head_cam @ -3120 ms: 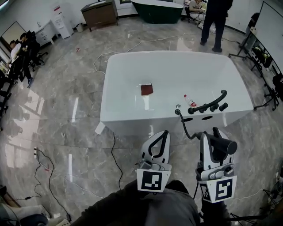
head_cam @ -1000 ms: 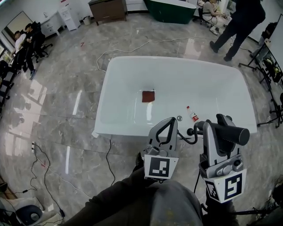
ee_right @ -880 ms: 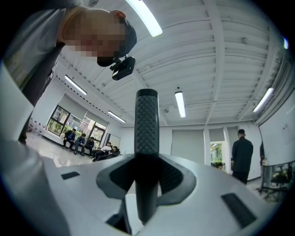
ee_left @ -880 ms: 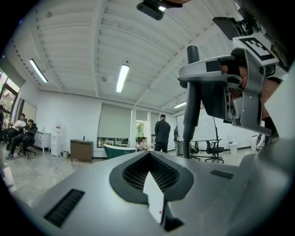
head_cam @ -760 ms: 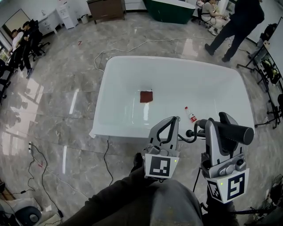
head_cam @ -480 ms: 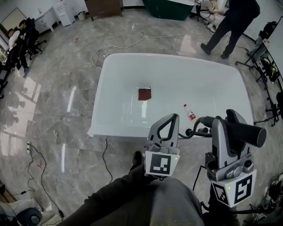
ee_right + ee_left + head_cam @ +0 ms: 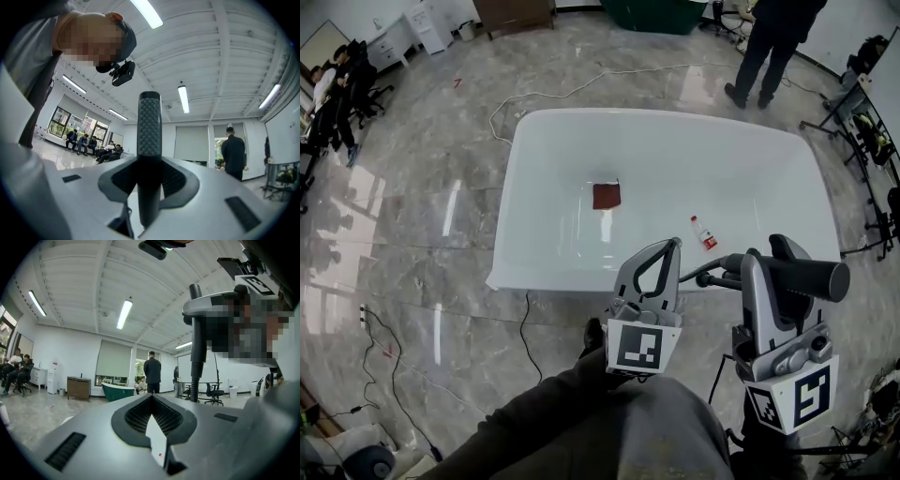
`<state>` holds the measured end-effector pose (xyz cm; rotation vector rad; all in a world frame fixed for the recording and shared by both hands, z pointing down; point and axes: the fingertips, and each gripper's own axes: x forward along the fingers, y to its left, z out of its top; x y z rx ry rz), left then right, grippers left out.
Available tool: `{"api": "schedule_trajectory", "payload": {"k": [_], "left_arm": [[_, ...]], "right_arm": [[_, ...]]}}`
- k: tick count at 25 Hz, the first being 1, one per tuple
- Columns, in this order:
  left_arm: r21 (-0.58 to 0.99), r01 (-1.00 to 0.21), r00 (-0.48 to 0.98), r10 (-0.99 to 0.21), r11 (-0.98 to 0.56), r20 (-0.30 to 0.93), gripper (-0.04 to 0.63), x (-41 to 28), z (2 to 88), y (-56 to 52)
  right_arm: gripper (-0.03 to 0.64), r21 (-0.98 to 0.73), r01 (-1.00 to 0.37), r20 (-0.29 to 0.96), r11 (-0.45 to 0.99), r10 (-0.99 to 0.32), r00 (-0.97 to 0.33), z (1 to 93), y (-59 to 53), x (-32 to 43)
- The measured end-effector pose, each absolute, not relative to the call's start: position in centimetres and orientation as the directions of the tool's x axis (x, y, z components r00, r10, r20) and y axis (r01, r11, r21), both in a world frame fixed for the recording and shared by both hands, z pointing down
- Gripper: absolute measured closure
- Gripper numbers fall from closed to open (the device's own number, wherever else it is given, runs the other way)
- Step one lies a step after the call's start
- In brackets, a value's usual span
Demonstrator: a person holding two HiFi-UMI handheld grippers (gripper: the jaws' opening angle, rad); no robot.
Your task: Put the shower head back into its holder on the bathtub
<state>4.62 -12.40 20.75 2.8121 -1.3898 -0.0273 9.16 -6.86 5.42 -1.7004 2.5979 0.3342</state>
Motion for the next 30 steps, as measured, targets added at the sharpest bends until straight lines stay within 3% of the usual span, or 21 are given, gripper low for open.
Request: {"api": "schedule_trajectory", "payload": {"k": [30], "left_arm": [[0.043, -0.788, 0.616, -0.783, -0.614, 0.085, 0.592, 5.9, 25.7, -12.1]], "right_arm": [[0.491, 0.048, -0.936, 0.011, 0.348, -0.937, -0.348, 17.1, -7.7, 12.3]]}}
